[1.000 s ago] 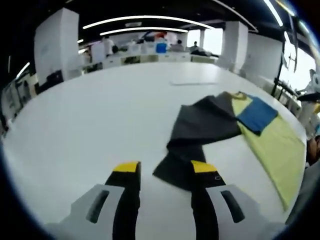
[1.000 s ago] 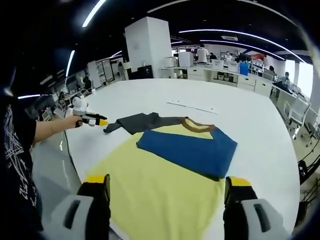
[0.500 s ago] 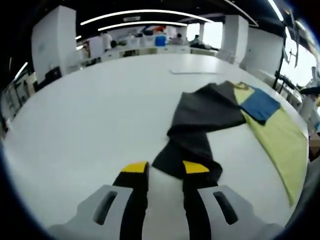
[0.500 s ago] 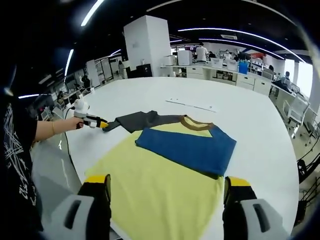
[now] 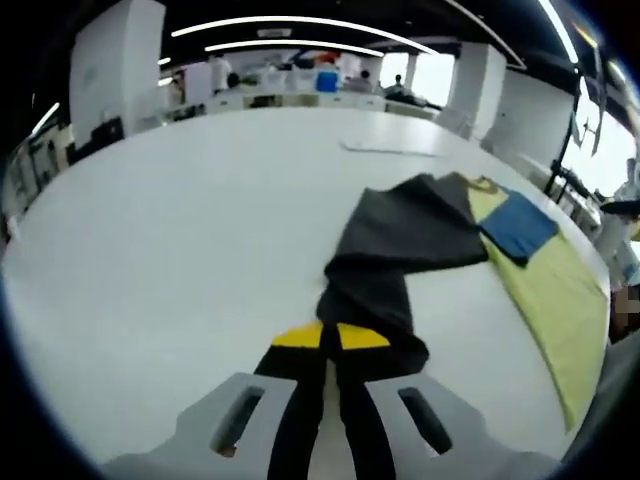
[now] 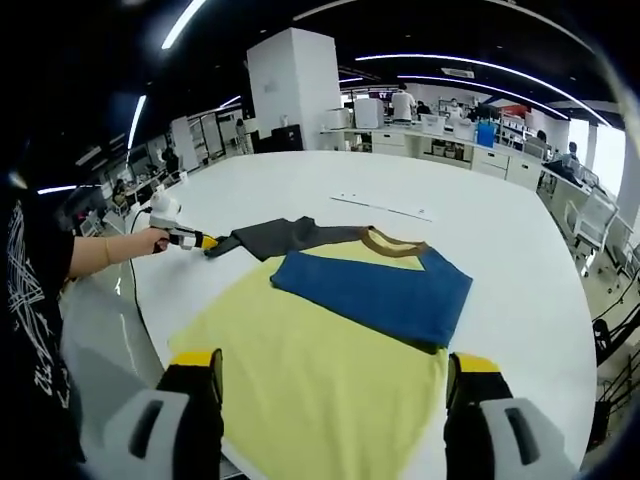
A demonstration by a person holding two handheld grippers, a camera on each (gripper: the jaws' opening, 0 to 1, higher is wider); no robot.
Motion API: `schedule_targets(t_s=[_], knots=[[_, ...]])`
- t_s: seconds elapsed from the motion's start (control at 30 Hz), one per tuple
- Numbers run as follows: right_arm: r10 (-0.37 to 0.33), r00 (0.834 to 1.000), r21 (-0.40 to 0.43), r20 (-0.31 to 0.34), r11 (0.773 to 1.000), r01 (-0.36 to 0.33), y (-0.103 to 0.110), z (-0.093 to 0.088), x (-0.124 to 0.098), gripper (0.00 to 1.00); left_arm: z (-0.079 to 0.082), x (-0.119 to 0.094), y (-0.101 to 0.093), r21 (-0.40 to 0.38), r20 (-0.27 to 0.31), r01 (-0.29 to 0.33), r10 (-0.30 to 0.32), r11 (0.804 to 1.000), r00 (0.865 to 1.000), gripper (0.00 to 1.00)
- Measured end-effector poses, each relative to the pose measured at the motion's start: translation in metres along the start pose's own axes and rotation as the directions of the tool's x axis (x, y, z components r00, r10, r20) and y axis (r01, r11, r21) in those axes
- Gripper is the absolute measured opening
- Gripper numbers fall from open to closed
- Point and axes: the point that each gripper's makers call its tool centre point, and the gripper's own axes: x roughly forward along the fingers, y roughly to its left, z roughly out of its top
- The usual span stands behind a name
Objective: Fold the garment on the visible template until the final outline fits inside the template.
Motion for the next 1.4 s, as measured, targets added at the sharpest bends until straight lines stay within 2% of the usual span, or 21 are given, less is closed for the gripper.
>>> schedule_targets(t_s=[0.1, 0.23, 0.43, 1.0, 1.17, 1.27, 1.4], knots=[[-0.002, 1.0, 0.002, 0.007, 1.0, 0.002, -0.001, 0.002, -0.001, 0.93, 0.01, -0.005, 0.003, 0.017, 0.028, -0.011, 0.01, 1.0, 1.0, 0.0], [-0.002, 1.0, -0.004, 0.008, 1.0, 0.002, 0.0, 0.003, -0.001, 0.93, 0.025, -0.019, 0.018, 0.008, 0.073, -0.055, 0.055, 0.998, 0.996, 0.0], [0.008, 1.0, -0.006, 0.005, 1.0, -0.008, 0.002, 0.0, 0.001, 0.93, 0.035, -0.041, 0.031, -0.004, 0.099, -0.098, 0.098, 0.995, 0.99, 0.0], [0.01, 1.0, -0.017, 0.0, 1.0, -0.01, 0.004, -0.001, 0.0, 0.94, 0.043, -0.062, 0.066, -0.071, 0.127, -0.174, 0.182, 0.982, 0.975, 0.0], [0.005, 1.0, -0.022, -0.008, 1.0, -0.005, 0.001, -0.003, 0.0, 0.94, 0.037, -0.058, 0.081, -0.123, 0.102, -0.197, 0.21, 0.973, 0.972, 0.0], [0.003, 1.0, -0.023, -0.008, 1.0, -0.003, 0.002, -0.002, -0.001, 0.94, 0.029, -0.054, 0.087, -0.111, 0.071, -0.221, 0.229, 0.969, 0.971, 0.0], [-0.007, 1.0, -0.022, -0.01, 1.0, 0.007, 0.001, -0.002, -0.002, 0.95, 0.022, -0.05, 0.091, -0.194, 0.058, -0.205, 0.22, 0.959, 0.974, 0.0]])
